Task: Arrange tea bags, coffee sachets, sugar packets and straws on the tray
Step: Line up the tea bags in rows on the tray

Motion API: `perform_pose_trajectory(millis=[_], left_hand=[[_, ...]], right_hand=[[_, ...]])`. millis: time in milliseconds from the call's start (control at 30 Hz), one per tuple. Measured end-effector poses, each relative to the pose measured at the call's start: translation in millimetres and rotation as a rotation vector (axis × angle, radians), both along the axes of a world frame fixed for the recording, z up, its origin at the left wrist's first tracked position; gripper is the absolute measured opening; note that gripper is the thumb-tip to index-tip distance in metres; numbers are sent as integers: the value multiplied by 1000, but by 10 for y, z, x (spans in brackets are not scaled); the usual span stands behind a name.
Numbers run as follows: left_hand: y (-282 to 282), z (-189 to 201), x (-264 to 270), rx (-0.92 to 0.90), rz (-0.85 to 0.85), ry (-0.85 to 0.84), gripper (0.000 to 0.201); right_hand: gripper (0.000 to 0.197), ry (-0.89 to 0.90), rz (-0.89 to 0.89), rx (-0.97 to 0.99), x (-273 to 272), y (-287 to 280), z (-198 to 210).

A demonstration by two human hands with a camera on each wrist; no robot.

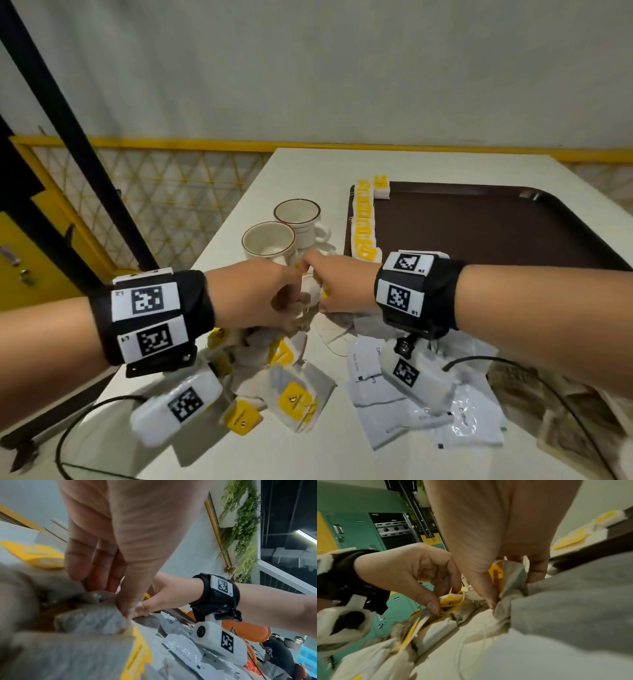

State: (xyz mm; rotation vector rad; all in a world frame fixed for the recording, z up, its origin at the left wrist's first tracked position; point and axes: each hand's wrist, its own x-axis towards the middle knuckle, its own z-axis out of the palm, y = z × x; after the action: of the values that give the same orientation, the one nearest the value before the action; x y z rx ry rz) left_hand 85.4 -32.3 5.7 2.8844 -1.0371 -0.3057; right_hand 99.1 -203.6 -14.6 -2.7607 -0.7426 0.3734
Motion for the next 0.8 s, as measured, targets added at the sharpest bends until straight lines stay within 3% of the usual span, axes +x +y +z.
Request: perform_pose_trajectory(millis=[133, 200, 367, 433, 533, 567, 800], left_hand=[[-5, -13, 34, 1, -31, -43, 14], [-2, 34, 59, -43, -4, -34, 13], [-8, 176, 136, -362, 107, 23, 9], [-52, 206, 161, -593, 188, 142, 11], [-231, 226, 159, -935, 310, 311, 10], [-326, 232, 148, -1014, 338, 347, 10], [-1058, 184, 93, -1355, 466, 608, 13]], right_hand=[[60, 70, -33, 35, 46, -89, 38], [49, 81, -46, 50, 71, -159, 113], [24, 94, -183, 274, 129, -392, 305], [15, 237, -282, 495, 134, -494, 323], [13, 790, -549, 1206, 85, -610, 342], [14, 904, -629, 1357, 47, -657, 336], [17, 959, -824, 1782, -174, -913, 236]])
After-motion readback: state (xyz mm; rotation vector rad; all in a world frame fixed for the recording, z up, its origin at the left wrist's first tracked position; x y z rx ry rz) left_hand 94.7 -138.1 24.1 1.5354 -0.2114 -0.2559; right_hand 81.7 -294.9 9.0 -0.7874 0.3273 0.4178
